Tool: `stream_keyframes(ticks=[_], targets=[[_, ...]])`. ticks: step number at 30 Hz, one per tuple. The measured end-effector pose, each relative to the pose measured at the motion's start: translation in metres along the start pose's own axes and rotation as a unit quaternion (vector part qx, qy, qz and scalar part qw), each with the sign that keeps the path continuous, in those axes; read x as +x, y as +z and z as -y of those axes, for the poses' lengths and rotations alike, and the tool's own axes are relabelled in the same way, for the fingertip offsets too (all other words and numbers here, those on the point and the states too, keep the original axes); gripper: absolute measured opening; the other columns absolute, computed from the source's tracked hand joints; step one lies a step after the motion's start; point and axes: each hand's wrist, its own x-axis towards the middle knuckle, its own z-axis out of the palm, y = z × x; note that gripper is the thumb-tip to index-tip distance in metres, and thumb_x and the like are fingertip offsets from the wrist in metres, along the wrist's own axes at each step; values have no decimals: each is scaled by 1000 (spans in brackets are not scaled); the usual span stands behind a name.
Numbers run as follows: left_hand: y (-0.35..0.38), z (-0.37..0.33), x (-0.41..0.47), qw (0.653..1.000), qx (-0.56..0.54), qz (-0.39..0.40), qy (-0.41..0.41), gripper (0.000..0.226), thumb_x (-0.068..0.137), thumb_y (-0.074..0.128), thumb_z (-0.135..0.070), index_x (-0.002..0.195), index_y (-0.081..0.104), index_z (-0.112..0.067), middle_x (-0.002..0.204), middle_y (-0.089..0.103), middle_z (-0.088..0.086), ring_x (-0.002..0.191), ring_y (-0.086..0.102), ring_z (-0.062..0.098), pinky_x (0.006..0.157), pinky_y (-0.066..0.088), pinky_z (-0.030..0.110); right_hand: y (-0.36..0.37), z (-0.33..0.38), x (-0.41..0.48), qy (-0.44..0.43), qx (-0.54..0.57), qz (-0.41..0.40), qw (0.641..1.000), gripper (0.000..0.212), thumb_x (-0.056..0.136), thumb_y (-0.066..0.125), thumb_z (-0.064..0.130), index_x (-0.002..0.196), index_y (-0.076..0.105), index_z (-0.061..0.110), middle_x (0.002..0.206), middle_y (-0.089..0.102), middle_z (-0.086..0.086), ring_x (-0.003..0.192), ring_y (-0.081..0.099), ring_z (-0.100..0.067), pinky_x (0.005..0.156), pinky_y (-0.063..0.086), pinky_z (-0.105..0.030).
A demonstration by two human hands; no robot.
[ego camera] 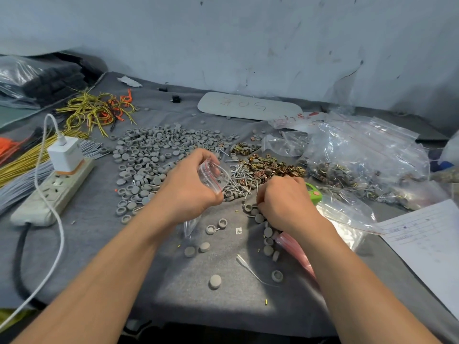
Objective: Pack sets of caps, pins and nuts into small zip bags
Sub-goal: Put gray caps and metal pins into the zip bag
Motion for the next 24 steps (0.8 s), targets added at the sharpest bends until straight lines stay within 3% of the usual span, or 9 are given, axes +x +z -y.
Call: stream_keyframes(ticks=[3, 7, 13, 17, 20, 24], targets=[[1, 1, 1, 1000, 10, 3, 1, 59, 70, 84, -3, 104, 55, -41, 106, 68, -14, 73, 67, 10, 59, 54, 28, 1, 1, 0, -12, 5, 18, 1000, 8, 88, 69, 22, 90, 76, 24, 97, 65, 1, 98, 58, -24, 103, 32, -40], [3, 2, 2, 1000, 13, 4, -1, 59, 70, 84, -2, 103, 55, -42, 105, 68, -14, 61, 59, 4, 54, 49, 25, 2, 2, -1, -6, 2, 5, 1000, 17, 85, 61, 8, 87, 74, 18, 94, 62, -2, 95, 58, -25, 102, 30, -39], [5, 3, 3, 999, 32, 1, 0, 59, 68, 83, -5, 102, 55, -43, 103, 69, -13, 68, 64, 10, 60, 54, 32, 1, 4, 2, -6, 11, 6, 1000, 7, 85, 72, 21, 87, 77, 25, 96, 65, 3, 95, 59, -23, 102, 31, -41], [5, 1, 2, 999, 45, 2, 1, 58, 68, 83, -6, 103, 55, -43, 102, 68, -15, 77, 69, 13, 67, 58, 36, -2, 2, 3, -5, 13, 49, 999, 13, 86, 66, 17, 87, 77, 24, 95, 67, 2, 94, 61, -24, 97, 31, -42], [5, -1, 1, 998, 57, 9, 4, 58, 69, 83, -7, 104, 54, -43, 104, 67, -17, 83, 70, 11, 66, 56, 31, -1, 0, 2, -17, 4, 39, 999, 13, 86, 63, 15, 85, 75, 22, 91, 64, 1, 89, 59, -25, 95, 30, -41], [5, -2, 0, 998, 64, 11, 7, 57, 69, 83, -6, 104, 54, -41, 104, 67, -17, 86, 69, 12, 72, 57, 38, 3, 6, 0, -17, -3, 4, 1000, 10, 89, 64, 15, 82, 71, 18, 85, 59, 0, 87, 56, -26, 95, 31, -40]])
